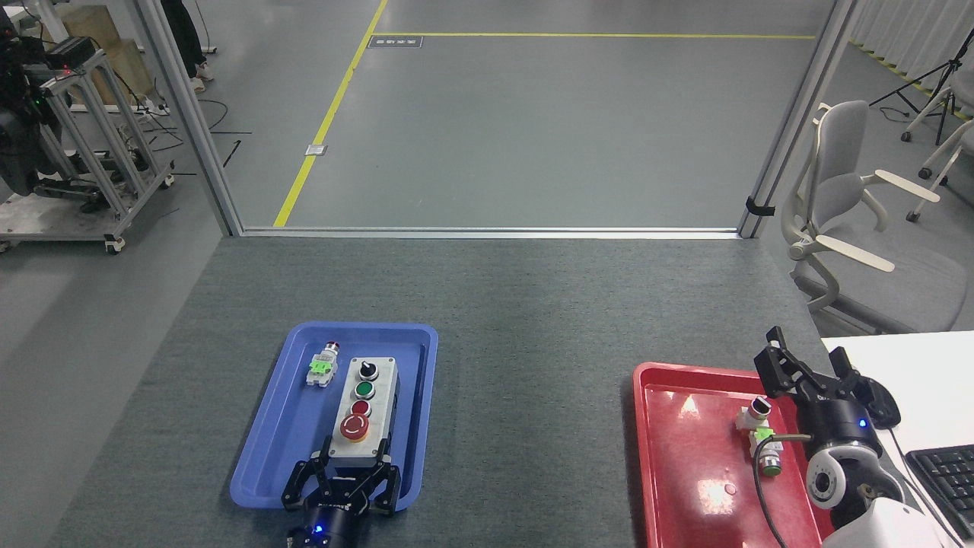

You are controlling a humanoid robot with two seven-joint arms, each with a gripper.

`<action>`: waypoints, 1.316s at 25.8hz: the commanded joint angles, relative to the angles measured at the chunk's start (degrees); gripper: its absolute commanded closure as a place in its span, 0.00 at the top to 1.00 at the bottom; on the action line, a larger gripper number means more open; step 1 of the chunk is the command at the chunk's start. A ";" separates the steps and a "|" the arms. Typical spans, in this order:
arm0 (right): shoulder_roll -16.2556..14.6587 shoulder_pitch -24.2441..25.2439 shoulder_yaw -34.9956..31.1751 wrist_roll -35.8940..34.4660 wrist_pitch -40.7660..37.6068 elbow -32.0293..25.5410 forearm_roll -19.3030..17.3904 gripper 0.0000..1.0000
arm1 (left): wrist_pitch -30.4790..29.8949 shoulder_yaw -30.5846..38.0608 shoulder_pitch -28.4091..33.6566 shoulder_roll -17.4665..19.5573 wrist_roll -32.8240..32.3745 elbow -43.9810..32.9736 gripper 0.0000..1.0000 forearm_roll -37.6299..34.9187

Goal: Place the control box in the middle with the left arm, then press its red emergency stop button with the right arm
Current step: 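Close the left gripper on the grey control box and lift it, then carry the control box out of the blue tray to the table middle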

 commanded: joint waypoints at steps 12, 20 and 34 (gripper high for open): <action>-0.01 0.00 0.00 0.00 0.04 0.00 -0.11 1.00 | -0.28 -0.11 0.81 0.05 0.13 -4.64 0.26 1.20; -0.01 0.00 0.00 0.00 -0.05 0.00 -0.28 1.00 | -0.72 -0.02 0.72 -0.56 -0.57 -9.65 0.17 1.20; -0.01 0.00 0.00 0.00 0.03 0.00 -0.19 1.00 | 8.68 -14.17 -3.41 -9.88 -9.62 -10.18 0.00 1.37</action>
